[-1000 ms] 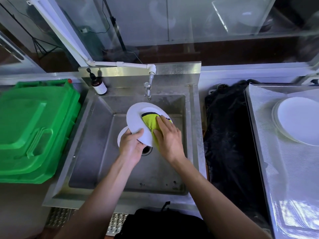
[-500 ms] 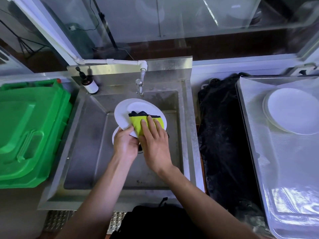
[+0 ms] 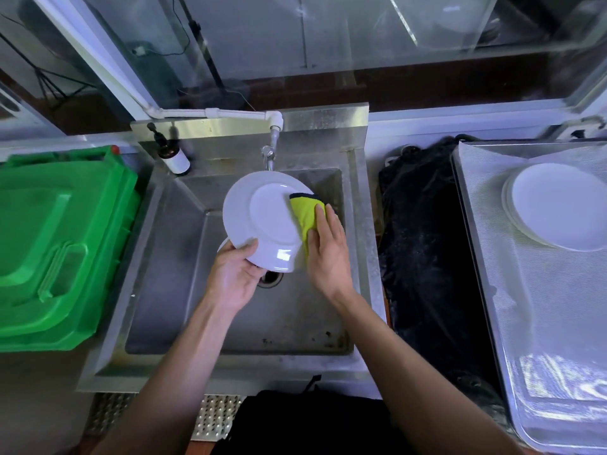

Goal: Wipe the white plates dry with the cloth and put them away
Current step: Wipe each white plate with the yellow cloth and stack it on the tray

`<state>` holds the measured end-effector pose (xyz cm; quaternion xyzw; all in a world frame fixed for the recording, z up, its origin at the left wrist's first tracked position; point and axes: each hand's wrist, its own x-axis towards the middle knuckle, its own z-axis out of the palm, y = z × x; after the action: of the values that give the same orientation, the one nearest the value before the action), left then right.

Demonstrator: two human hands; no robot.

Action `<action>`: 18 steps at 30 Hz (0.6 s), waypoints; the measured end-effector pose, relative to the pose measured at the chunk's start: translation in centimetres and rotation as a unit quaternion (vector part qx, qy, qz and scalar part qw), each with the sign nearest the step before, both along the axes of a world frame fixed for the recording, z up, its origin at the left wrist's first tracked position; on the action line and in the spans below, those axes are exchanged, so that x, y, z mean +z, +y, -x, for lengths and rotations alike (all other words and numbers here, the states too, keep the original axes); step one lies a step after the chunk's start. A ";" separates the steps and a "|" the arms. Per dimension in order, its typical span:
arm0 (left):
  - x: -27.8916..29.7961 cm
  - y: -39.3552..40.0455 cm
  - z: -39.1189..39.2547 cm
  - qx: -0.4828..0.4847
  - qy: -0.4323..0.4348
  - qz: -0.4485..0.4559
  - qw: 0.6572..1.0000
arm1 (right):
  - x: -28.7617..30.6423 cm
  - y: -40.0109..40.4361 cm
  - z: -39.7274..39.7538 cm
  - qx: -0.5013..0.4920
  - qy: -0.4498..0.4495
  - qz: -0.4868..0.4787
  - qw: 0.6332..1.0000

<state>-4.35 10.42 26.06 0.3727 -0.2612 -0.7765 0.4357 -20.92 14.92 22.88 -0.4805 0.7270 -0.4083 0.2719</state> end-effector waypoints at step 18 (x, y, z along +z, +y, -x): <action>-0.4 1.1 -2.8 -0.143 -0.100 -0.003 0.985 | 2.7 -1.3 3.0 -0.006 -0.044 0.018 0.999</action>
<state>-1.59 11.51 25.68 0.4084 -0.3523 -0.7904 0.2905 -23.91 13.62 25.54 -0.4622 0.7100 -0.4435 0.2924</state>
